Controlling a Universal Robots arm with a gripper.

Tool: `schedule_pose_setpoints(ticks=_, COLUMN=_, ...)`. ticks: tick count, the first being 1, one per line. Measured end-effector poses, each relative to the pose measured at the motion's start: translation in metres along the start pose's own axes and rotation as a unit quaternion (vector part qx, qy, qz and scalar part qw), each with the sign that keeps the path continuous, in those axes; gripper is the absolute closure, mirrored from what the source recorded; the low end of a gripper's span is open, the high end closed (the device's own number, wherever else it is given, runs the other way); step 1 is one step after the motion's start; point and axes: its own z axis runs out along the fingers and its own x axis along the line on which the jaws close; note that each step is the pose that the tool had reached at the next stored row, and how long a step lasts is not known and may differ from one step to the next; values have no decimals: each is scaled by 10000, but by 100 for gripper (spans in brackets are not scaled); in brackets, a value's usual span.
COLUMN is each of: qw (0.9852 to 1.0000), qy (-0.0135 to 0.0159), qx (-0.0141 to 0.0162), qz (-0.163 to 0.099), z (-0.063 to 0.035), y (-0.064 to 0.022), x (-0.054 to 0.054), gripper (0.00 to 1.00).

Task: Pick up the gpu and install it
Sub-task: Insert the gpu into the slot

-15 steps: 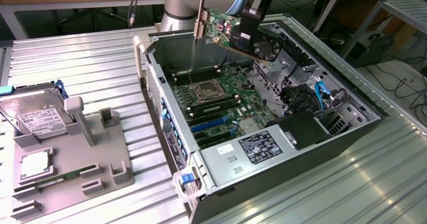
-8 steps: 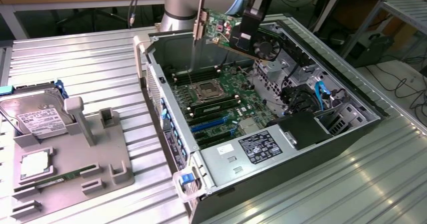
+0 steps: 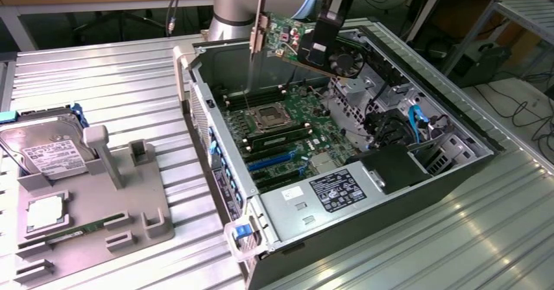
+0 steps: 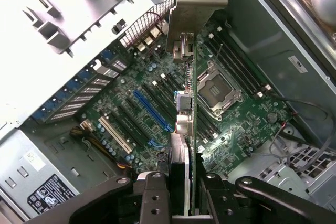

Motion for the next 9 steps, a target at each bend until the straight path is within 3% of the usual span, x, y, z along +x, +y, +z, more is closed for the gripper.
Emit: schedule_pose_setpoints(ticks=9, qw=9998, qy=9, qx=-4, qz=-205, z=0, y=0, x=0, gripper=73)
